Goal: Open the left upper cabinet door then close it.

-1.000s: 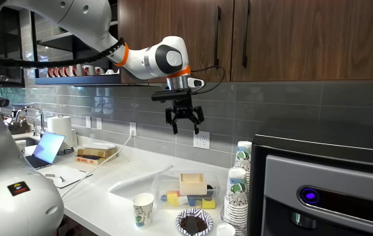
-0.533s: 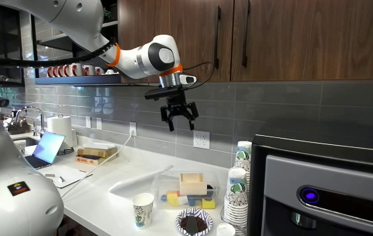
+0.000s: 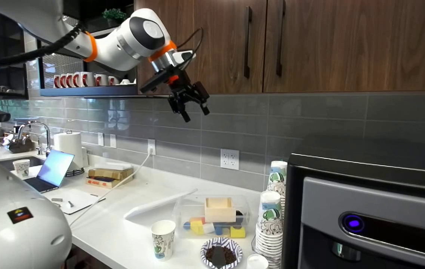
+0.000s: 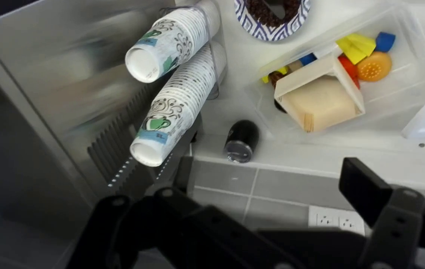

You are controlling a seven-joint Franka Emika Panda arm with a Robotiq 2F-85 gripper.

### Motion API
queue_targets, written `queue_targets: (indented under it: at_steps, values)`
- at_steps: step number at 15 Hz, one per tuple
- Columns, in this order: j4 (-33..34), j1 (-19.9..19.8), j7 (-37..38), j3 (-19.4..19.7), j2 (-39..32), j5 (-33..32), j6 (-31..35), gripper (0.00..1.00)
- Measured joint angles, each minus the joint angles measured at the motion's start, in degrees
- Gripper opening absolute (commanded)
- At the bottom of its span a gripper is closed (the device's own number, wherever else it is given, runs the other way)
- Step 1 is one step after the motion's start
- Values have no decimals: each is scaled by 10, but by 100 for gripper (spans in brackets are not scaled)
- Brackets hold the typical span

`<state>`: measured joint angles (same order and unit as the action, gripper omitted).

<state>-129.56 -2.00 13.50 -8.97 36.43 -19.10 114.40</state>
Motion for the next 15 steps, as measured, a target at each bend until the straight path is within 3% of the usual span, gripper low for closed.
queue_targets:
  at_steps: [8,15]
  values:
    - [33,-55,78,-33,105,-93,-10,100]
    - [52,-101,92,-32,118,-179,89,100]
